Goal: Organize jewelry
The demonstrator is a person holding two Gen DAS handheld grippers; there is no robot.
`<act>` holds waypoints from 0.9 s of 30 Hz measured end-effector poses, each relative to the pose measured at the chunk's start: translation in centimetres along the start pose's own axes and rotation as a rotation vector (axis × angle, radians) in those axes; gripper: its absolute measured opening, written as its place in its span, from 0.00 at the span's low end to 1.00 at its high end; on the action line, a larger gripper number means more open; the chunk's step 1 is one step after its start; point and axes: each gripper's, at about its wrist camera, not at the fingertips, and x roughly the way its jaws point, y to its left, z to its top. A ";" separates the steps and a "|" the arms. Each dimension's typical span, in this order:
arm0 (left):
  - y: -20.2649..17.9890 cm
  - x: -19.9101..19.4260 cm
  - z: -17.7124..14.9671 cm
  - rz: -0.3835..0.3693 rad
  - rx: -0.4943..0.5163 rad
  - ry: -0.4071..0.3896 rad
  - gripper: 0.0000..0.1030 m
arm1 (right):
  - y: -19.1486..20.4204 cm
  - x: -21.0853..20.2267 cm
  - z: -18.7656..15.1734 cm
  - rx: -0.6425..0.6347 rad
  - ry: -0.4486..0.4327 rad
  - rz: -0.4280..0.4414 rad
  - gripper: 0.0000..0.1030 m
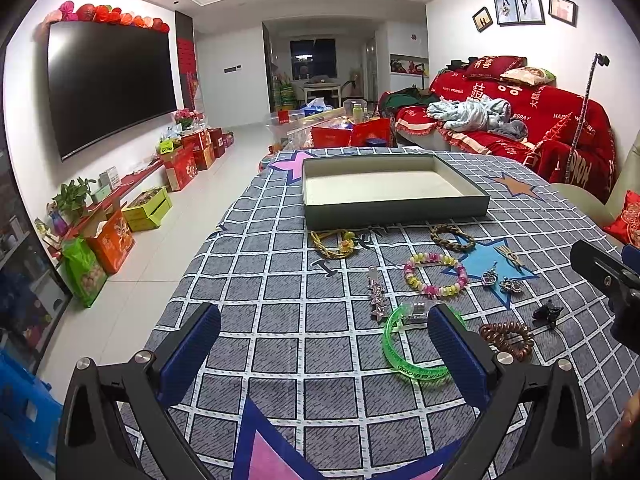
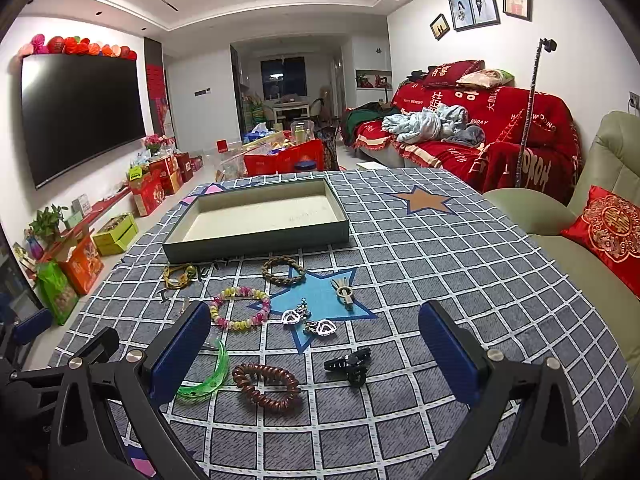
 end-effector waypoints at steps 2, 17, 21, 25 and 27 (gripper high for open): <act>0.0 0.1 0.0 0.001 -0.001 0.002 1.00 | 0.0 0.0 0.0 0.000 0.000 0.000 1.00; 0.0 0.1 -0.1 0.000 -0.001 0.002 1.00 | 0.1 -0.1 -0.1 0.009 -0.002 0.000 1.00; 0.0 0.0 -0.1 0.000 0.001 0.001 1.00 | 0.1 -0.2 0.0 0.011 -0.002 0.000 1.00; -0.1 0.1 -0.2 0.000 0.002 0.003 1.00 | 0.0 -0.1 0.0 0.011 -0.001 0.000 1.00; -0.1 0.1 -0.2 0.000 0.001 0.003 1.00 | 0.0 -0.1 0.0 0.011 -0.002 -0.001 1.00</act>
